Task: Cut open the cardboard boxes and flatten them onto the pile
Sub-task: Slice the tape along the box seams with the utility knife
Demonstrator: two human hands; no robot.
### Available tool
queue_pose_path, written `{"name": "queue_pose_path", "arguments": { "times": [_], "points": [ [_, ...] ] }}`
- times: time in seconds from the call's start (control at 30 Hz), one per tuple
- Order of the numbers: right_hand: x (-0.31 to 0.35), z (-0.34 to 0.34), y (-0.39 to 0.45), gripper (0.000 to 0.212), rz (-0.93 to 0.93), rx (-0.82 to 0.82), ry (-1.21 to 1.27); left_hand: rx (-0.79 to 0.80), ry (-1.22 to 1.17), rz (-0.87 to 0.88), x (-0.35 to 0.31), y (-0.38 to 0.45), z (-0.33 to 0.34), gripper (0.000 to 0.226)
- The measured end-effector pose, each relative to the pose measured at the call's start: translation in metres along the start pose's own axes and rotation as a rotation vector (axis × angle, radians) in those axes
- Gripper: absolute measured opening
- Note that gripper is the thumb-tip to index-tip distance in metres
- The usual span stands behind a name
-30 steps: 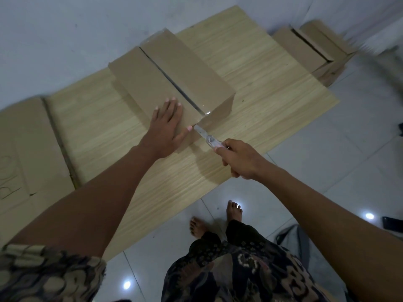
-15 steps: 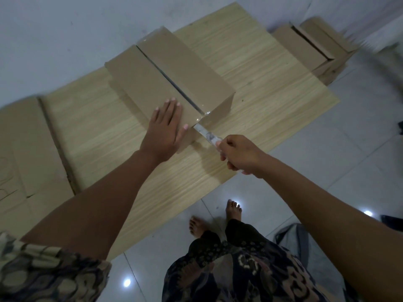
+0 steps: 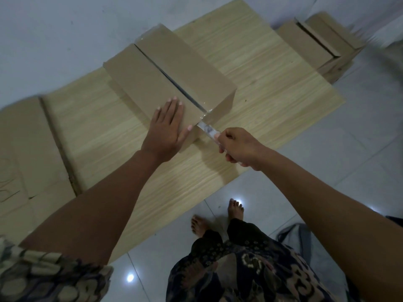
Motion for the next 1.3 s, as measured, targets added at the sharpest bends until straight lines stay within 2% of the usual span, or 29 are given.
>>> {"name": "queue_pose_path", "arguments": {
  "times": [0.27, 0.47, 0.83, 1.0, 1.17, 1.3],
  "points": [
    [0.000, 0.000, 0.009, 0.050, -0.007, 0.006, -0.016, -0.006, 0.011, -0.002, -0.001, 0.002, -0.001, 0.081],
    [-0.004, -0.012, 0.010, 0.047, -0.038, 0.010, -0.028, -0.048, 0.021, 0.005, -0.003, 0.003, 0.000, 0.072],
    [0.002, -0.014, 0.025, 0.040, -0.029, 0.014, -0.034, -0.012, 0.028, 0.043, 0.011, 0.014, -0.002, 0.080],
    [0.014, -0.001, 0.025, 0.052, 0.011, 0.001, 0.001, 0.007, 0.013, 0.053, 0.013, 0.017, -0.003, 0.080],
    [0.016, -0.014, 0.021, 0.045, -0.032, -0.008, -0.102, 0.016, 0.002, 0.060, 0.019, 0.017, -0.005, 0.081],
    [0.014, -0.011, 0.022, 0.047, -0.019, -0.003, -0.051, 0.003, -0.004, 0.045, 0.020, 0.019, -0.005, 0.081]
  ]
}}
Point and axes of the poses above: each hand's wrist, its own y-axis towards the middle knuckle, its own z-axis out of the palm, x = y × z, the point moved 2 cm from there along y, towards the middle knuckle, and after that the axes turned 7 degrees about x, right-handed, at the moved point
